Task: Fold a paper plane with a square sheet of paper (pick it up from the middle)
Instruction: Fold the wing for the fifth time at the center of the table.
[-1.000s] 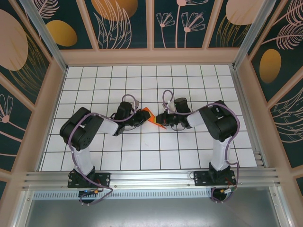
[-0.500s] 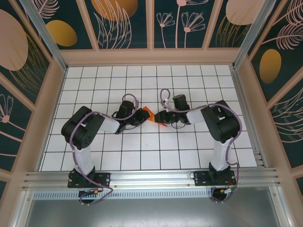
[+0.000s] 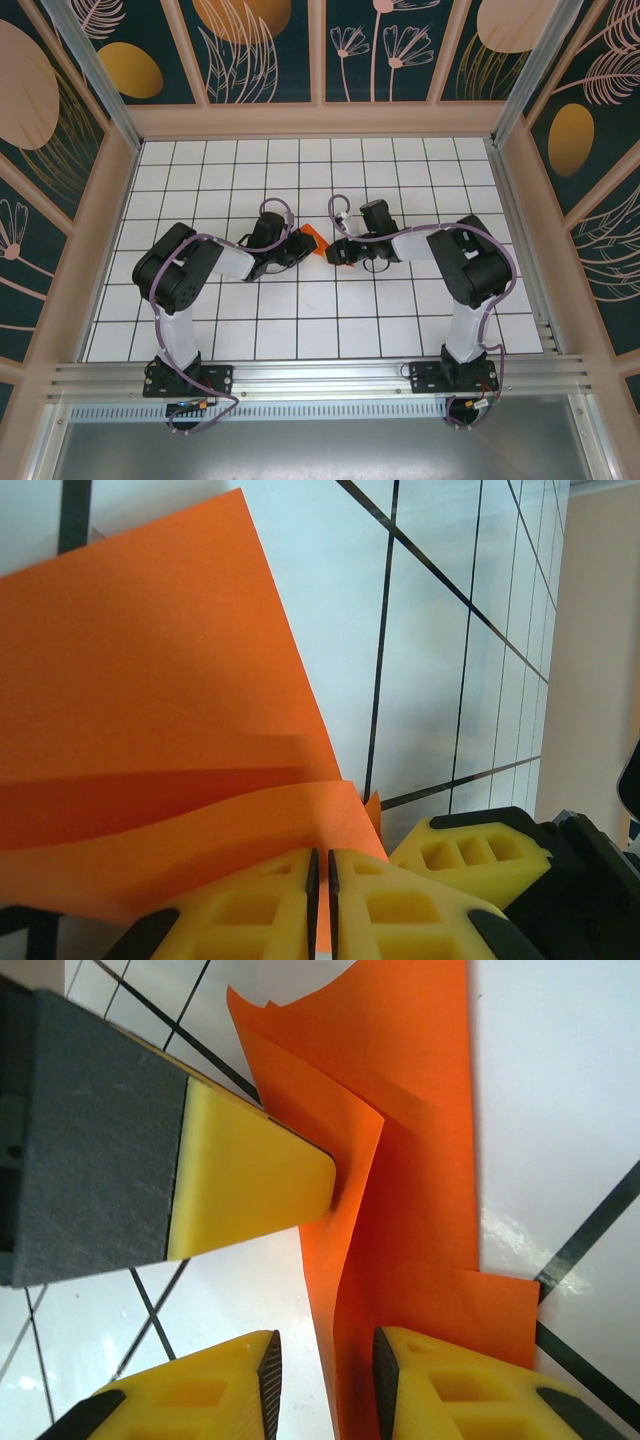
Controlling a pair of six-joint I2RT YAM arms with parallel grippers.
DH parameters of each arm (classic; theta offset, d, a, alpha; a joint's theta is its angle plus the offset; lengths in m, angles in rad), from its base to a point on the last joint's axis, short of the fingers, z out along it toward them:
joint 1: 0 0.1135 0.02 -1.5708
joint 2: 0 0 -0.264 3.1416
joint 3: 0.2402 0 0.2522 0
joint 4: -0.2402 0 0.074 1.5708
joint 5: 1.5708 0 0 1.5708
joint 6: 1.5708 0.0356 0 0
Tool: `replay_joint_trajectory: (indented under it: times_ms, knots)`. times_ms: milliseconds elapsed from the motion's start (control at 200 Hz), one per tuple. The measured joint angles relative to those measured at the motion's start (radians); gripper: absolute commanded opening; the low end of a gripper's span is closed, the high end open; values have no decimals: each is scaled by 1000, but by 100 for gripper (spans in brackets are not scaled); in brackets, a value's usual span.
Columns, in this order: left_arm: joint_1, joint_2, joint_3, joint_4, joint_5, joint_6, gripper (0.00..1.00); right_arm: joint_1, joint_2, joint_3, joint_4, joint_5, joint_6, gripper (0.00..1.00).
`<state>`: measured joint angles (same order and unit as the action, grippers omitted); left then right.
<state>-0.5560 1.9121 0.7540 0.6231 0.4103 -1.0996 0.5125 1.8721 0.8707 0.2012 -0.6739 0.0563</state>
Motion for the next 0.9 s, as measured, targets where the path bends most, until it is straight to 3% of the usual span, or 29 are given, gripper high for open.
replay_joint_trajectory:
  times_ms: [505, 901]
  knots:
    - [0, 0, 9, -7, 0, 0, 16, 45, -5, 11, -33, 75, -107, 27]
    - [0, -19, 10, -14, 1, 0, 17, 65, -5, 11, -5, 140, -108, 30]
